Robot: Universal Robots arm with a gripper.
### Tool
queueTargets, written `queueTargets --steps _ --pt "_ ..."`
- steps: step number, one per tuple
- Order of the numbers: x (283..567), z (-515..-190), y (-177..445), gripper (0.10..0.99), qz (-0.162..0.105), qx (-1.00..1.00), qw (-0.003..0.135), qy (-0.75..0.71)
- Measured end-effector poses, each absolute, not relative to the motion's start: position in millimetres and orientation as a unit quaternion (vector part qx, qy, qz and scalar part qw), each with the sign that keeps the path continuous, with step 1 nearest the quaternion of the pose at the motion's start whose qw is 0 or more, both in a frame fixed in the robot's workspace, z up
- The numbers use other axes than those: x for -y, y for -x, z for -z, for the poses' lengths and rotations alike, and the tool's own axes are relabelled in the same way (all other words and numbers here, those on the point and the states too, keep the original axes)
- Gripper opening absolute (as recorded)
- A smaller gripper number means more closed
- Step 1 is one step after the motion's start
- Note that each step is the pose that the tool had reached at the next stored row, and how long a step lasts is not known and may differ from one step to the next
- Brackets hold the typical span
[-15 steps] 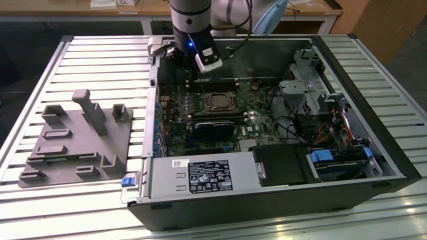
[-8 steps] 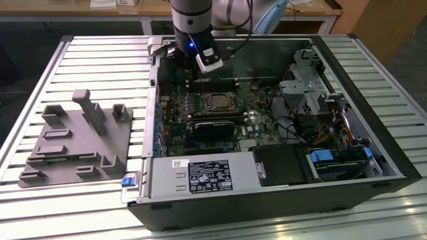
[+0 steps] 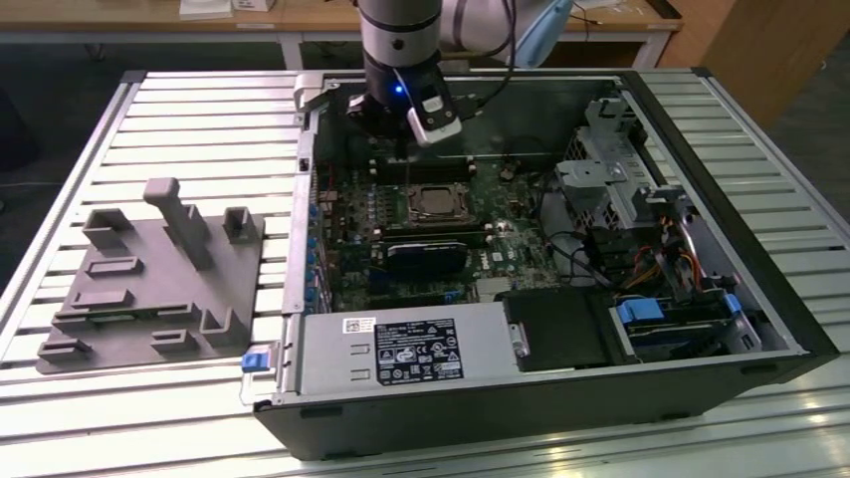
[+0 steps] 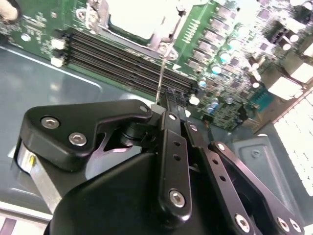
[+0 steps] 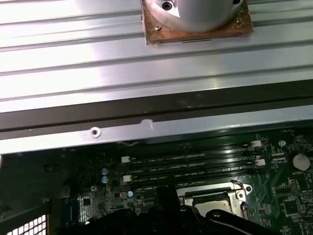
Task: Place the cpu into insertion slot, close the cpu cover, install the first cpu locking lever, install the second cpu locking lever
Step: 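Install the first cpu locking lever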
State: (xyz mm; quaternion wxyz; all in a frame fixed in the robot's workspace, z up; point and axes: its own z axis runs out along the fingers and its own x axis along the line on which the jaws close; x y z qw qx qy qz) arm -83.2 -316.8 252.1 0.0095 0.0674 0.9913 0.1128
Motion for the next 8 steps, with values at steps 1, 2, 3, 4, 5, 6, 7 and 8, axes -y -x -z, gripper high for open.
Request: queueTargets --steps 1,2,3,4,5,6,7,8 --pt "316.8 -252.1 80.6 0.106 -0.113 -0.991 0.009 -0.067" --pt "316.8 -252.1 78.0 0.106 -0.113 -0.991 0.009 -0.067" --pt "316.8 -252.1 75.5 0.106 -0.113 -0.991 0.009 -0.067" --pt "316.8 -252.1 73.1 0.106 -0.112 -0.991 0.009 -0.067" --pt "316.8 -252.1 71.0 0.106 -0.112 -0.991 0.009 -0.067" --pt "316.8 -252.0 69.3 0.106 -0.112 -0.991 0.009 -0.067" --pt "316.8 -252.0 68.0 0.106 -0.112 -0.991 0.009 -0.067" --pt "316.8 -251.9 67.2 0.106 -0.111 -0.991 0.009 -0.067"
